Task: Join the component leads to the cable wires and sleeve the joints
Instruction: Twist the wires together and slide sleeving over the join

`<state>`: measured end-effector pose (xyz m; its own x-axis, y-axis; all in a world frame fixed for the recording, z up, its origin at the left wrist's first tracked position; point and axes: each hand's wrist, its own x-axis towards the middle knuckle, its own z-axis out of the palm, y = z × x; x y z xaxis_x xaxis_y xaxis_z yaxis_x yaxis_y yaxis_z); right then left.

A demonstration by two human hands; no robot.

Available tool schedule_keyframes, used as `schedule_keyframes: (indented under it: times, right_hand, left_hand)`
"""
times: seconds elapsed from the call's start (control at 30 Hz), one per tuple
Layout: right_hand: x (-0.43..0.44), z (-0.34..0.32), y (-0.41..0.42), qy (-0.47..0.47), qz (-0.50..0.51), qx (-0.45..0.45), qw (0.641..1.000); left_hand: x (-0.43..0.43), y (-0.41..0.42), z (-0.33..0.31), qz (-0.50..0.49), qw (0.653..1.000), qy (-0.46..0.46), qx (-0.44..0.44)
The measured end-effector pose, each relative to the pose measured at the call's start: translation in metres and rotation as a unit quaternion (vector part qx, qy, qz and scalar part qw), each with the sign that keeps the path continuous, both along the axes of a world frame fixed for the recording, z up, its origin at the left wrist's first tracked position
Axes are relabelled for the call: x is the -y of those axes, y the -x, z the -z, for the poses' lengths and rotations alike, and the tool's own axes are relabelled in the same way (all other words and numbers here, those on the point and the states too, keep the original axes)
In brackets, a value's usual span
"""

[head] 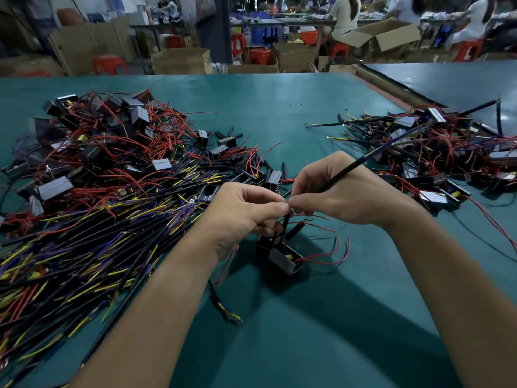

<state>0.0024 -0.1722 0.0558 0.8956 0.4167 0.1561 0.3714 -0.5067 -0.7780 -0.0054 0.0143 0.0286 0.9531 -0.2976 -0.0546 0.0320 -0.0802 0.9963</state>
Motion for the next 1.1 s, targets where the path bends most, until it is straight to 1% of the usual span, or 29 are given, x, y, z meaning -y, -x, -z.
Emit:
schedule_keyframes:
  times: [0.2,0.4,0.63,0.77,0.97,1.1]
  right_hand:
    - [0.0004,0.0004,-0.0001,-0.006,0.005,-0.006,1.000]
    - [-0.0012,0.0038,-0.0027,-0.004,0.019,0.007,1.000]
    - [0.0002,0.0040,-0.0021,-0.020,-0.017,0.011,1.000]
    - [0.0009,0.0027,-0.0004,-0.013,-0.026,0.007,1.000]
    - [-0.0017,0.0037,0.0003,0.004,-0.031,0.020,0.999]
    - [-0.0006,0.0017,0.0004,0.023,-0.039,0.011,0.999]
  left_hand:
    - [-0.0009,0.0010,0.0011,-0.002,1.000,0.012,-0.002]
    - [0.0001,-0.0006,0.0017,0.009,1.000,0.008,0.013]
    - [0.0000,-0.0015,0.0041,-0.007,1.000,0.026,0.008]
    - [0.0000,-0.0015,0.0041,-0.013,0.999,0.039,0.001]
    - [-0.0004,-0.0030,0.0063,-0.010,1.000,0.027,0.004]
    - [-0.0003,-0.0026,0.0046,-0.005,1.000,0.023,-0.013]
